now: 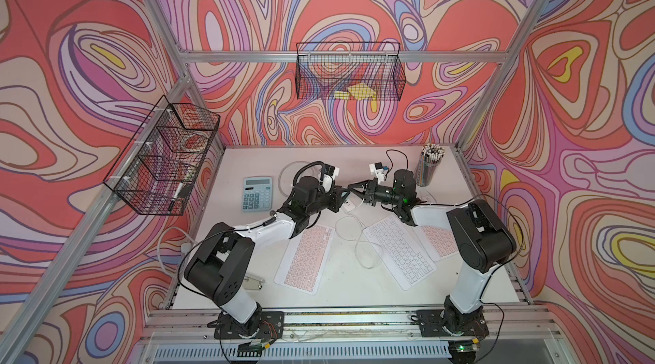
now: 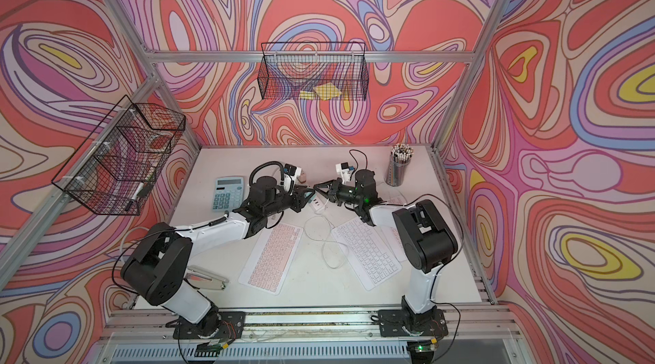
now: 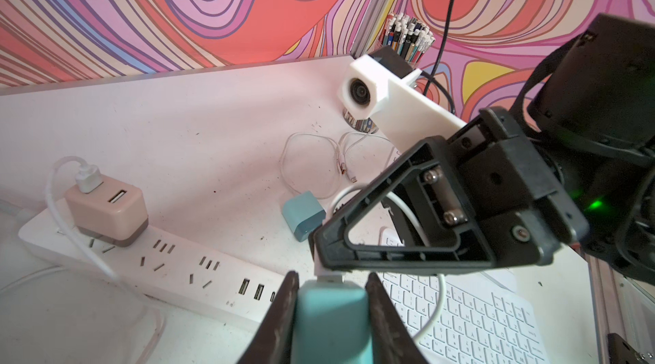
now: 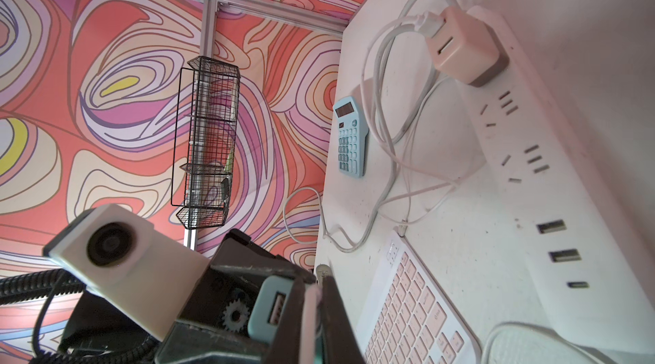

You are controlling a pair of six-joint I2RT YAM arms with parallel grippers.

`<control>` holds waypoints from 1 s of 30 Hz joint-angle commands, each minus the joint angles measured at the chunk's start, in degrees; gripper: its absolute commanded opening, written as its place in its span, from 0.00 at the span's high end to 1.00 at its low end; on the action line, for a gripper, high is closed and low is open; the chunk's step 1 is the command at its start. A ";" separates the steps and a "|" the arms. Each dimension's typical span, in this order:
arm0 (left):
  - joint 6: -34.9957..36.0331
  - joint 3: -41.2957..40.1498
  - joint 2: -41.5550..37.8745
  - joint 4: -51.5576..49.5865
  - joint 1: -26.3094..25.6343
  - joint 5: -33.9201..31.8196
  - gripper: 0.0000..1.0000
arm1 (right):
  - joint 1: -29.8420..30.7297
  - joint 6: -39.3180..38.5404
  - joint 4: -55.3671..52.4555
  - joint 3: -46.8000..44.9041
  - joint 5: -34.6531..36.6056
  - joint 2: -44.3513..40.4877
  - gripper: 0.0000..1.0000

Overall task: Unplug the wireless keyboard
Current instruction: Remove the power cord from the plug.

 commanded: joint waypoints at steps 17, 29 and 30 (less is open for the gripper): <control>-0.67 -3.36 -4.27 -2.14 0.61 4.63 1.00 | -7.60 -3.62 -5.10 -2.16 17.06 -2.52 1.00; -2.58 -3.95 -4.01 -4.07 1.92 1.17 1.00 | -4.56 -22.49 -25.84 10.94 18.51 0.61 1.00; -2.66 -3.95 -4.07 -4.17 1.97 1.05 1.00 | -3.95 -24.36 -27.94 12.51 19.12 1.36 1.00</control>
